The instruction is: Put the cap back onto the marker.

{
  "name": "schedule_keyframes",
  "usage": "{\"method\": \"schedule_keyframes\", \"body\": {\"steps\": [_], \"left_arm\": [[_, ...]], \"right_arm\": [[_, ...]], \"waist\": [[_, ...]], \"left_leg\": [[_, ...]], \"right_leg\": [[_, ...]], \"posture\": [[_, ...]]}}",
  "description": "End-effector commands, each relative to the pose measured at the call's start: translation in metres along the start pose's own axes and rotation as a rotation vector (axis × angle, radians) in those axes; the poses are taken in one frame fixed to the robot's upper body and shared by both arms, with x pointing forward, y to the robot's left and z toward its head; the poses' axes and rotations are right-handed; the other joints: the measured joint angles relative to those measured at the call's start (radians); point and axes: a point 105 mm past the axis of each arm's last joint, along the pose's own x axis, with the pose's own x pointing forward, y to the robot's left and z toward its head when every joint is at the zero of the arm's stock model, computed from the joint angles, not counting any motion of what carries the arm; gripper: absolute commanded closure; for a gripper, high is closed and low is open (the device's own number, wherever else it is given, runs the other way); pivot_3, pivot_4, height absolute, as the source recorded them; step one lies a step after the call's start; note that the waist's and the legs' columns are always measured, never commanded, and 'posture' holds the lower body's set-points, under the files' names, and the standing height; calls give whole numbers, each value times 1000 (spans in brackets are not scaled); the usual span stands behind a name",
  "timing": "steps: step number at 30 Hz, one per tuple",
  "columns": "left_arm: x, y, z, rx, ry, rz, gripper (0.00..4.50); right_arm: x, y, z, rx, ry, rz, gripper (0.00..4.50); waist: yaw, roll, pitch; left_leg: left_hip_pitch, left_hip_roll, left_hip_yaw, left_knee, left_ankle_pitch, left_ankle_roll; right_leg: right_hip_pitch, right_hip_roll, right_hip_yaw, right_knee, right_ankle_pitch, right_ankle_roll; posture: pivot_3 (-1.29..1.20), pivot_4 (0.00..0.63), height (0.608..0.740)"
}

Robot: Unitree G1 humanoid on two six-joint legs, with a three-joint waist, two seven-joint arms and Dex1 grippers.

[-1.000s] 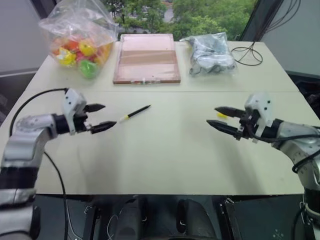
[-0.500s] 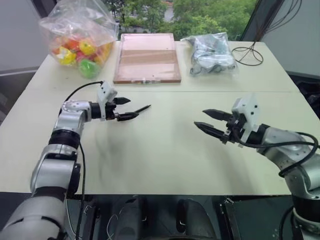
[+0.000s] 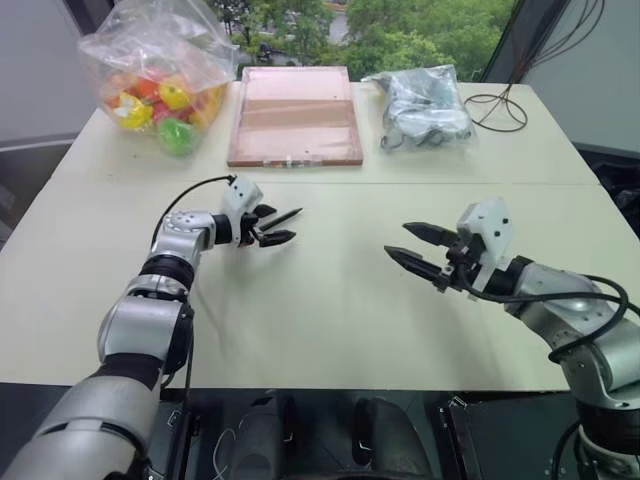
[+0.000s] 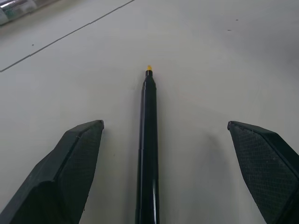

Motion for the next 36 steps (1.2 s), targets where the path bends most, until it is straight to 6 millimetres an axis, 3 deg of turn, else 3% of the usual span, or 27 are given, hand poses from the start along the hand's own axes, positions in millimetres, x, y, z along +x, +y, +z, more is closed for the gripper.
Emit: {"method": "schedule_keyframes", "body": {"steps": [1, 8, 10, 16, 17, 25, 28, 31, 36], "left_arm": [[2, 2, 10, 22, -21, 12, 47], [9, -3, 10, 36, -8, -9, 47], [10, -6, 8, 46, 10, -27, 873], [7, -7, 4, 64, 45, -50, 4103], [5, -6, 3, 68, 52, -49, 4457], [-5, 0, 1, 101, 77, -50, 4457], [-10, 1, 9, 121, 55, -65, 4457], [-16, 1, 26, 173, 24, -112, 4457], [-33, -1, 54, 276, -5, -206, 4457]], "right_arm": [[-2, 5, 12, -48, -47, 0, 1824], [-2, 5, 12, -47, -48, -6, 1824], [-2, 5, 11, -46, -47, -10, 1824], [-3, 4, 9, -38, -48, -19, 1824], [-3, 4, 9, -36, -48, -20, 1824], [-2, 0, 7, -22, -53, -34, 1824], [-3, -6, 8, -35, -64, -60, 1824], [-10, -22, 8, -53, -61, -111, 1824], [-31, -59, -9, -113, 8, -188, 1824]], "waist": [[0, 0, 0], [1, 0, 0], [0, 0, 0], [0, 0, 0], [0, 0, 0], [-2, 0, 0], [-3, 0, 0], [-3, 0, 0], [1, -1, 0]], "left_leg": [[0, 0, 0, 0, 0, 0], [0, 0, 0, 0, 0, 0], [0, 0, 0, 0, 0, 0], [0, 0, 0, 0, 0, 0], [0, 0, 0, 0, 0, 0], [0, 0, 0, 0, 0, 0], [0, 0, 0, 0, 0, 0], [0, 0, 0, 0, 0, 0], [0, 0, 0, 1, 0, 0]], "right_leg": [[0, 0, 0, 0, 0, 0], [0, 0, 0, 0, 0, 0], [0, 0, 0, 0, 0, 0], [0, 0, 0, 0, 0, 0], [0, 0, 0, 0, 0, 0], [0, 0, 0, 0, 0, 0], [0, 0, 0, 0, 0, 0], [0, 0, 0, 1, 0, 0], [1, 0, 0, 0, 0, 0]], "posture": [[0, 150, 740], [0, 150, 740], [0, 150, 740], [0, 150, 740], [0, 150, 740], [0, 150, 740], [0, 150, 740], [0, 150, 740], [0, 150, 740]]}}
